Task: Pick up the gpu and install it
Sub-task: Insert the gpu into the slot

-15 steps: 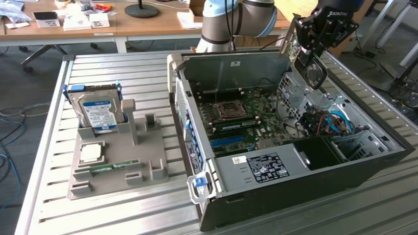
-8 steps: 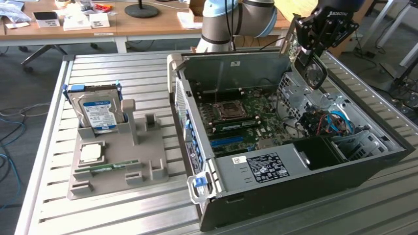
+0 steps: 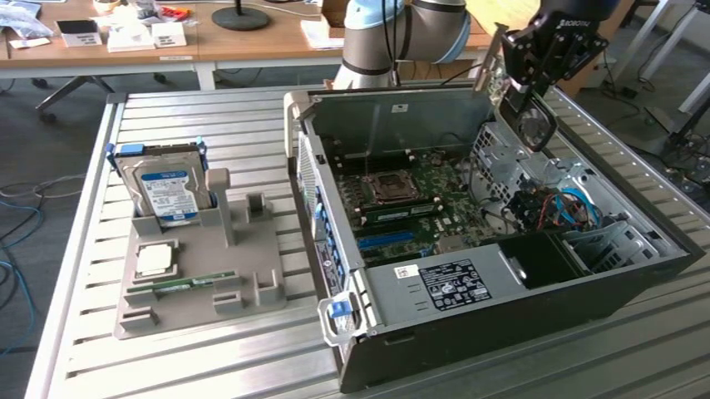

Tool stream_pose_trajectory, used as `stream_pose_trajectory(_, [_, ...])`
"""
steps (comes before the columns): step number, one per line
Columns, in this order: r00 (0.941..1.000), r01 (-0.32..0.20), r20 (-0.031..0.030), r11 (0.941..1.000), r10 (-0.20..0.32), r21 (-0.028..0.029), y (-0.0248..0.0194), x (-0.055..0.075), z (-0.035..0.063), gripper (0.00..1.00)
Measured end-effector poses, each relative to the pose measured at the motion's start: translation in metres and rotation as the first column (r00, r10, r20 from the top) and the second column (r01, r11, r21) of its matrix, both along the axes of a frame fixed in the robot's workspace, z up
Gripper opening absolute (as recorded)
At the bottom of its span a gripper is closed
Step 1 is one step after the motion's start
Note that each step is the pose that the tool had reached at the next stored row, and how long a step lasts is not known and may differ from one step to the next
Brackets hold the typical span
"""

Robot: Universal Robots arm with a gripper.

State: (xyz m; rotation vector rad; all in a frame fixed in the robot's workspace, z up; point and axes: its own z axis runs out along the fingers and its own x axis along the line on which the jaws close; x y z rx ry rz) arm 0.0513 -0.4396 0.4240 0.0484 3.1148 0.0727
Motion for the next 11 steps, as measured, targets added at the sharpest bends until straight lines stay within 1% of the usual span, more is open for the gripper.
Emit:
stream_pose_trajectory(7, [0.9981, -0.061, -0.0001, 0.9981, 0.061, -0.0008, 0.0000, -0.0001, 0.0000, 0.27])
stream_pose_trajectory(11, [0.9943, -0.107, -0.0001, 0.9943, 0.107, -0.0007, 0.0000, -0.0001, -0.0002, 0.27])
